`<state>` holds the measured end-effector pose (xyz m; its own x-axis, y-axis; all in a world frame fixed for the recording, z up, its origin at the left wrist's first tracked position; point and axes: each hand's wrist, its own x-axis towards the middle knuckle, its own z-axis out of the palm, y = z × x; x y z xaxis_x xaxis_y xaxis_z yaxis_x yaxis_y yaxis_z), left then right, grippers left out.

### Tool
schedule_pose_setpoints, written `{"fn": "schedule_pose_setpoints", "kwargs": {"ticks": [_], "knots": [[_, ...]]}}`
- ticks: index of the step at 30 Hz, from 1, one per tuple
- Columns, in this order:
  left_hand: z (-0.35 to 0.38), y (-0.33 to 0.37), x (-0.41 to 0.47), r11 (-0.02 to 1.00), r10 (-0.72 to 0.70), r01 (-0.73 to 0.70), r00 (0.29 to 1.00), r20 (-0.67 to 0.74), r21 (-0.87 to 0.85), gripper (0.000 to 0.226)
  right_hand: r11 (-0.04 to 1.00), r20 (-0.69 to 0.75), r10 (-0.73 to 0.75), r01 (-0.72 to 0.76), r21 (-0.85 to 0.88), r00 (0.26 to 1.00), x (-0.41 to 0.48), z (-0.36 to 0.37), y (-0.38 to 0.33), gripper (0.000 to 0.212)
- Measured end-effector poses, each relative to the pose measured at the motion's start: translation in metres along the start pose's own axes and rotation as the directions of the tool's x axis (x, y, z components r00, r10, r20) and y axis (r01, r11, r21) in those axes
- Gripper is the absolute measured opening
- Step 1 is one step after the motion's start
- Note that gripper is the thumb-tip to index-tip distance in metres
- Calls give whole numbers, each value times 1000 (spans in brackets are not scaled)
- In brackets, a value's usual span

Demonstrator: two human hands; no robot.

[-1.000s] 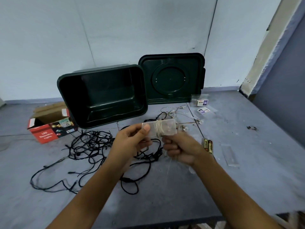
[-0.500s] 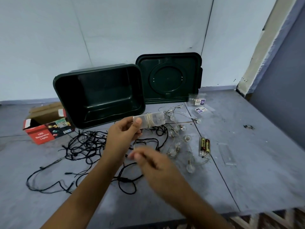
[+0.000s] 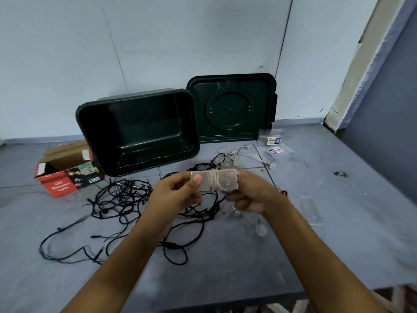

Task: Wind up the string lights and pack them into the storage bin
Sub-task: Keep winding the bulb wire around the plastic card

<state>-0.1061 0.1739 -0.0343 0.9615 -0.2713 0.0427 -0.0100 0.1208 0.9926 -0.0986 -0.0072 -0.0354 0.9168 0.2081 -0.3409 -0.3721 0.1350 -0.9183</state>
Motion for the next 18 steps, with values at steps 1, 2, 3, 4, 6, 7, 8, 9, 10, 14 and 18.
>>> {"fn": "schedule_pose_setpoints", "kwargs": {"ticks": [1, 2, 3, 4, 6, 7, 8, 9, 10, 14, 18], "knots": [[0, 0, 1, 999, -13, 12, 1000, -16, -39, 28, 991, 35, 41, -45, 126, 999, 0, 6, 10, 19], [1, 0, 3, 997, -20, 18, 999, -31, -73, 24, 974, 57, 52, -63, 218, 997, -3, 14, 19, 16], [2, 1, 4, 995, -20, 15, 999, -46, -96, 18, 962, 49, 40, -52, 268, 998, -6, 22, 28, 14], [3, 1, 6, 994, -19, 12, 998, -68, -109, 13, 965, 2, 10, -10, 263, 1000, -11, 30, 35, 15], [3, 1, 11, 992, -29, 13, 992, -127, -129, 11, 987, -155, -79, 99, 125, 985, -25, 48, 48, 21], [2, 0, 14, 989, -37, 14, 987, -158, -144, 11, 989, -215, -124, 139, 56, 969, -33, 57, 54, 24], [0, 1, 16, 987, -38, 9, 982, -186, -158, 12, 987, -241, -151, 160, 18, 959, -40, 66, 58, 26], [-1, 0, 19, 987, -30, -4, 977, -212, -159, 12, 986, -242, -157, 165, 12, 957, -47, 74, 62, 25], [-1, 1, 22, 989, -16, -19, 972, -234, -148, 12, 987, -219, -162, 162, -20, 962, -54, 80, 66, 23], [-1, -2, 27, 998, 33, -46, 964, -264, -43, 14, 788, -9, -359, 299, -538, 933, -72, 88, 52, 17], [-2, -9, 20, 989, 63, -36, 980, -191, 143, 18, 486, 138, -495, 404, -775, 858, -69, 74, -1, 17]]}}
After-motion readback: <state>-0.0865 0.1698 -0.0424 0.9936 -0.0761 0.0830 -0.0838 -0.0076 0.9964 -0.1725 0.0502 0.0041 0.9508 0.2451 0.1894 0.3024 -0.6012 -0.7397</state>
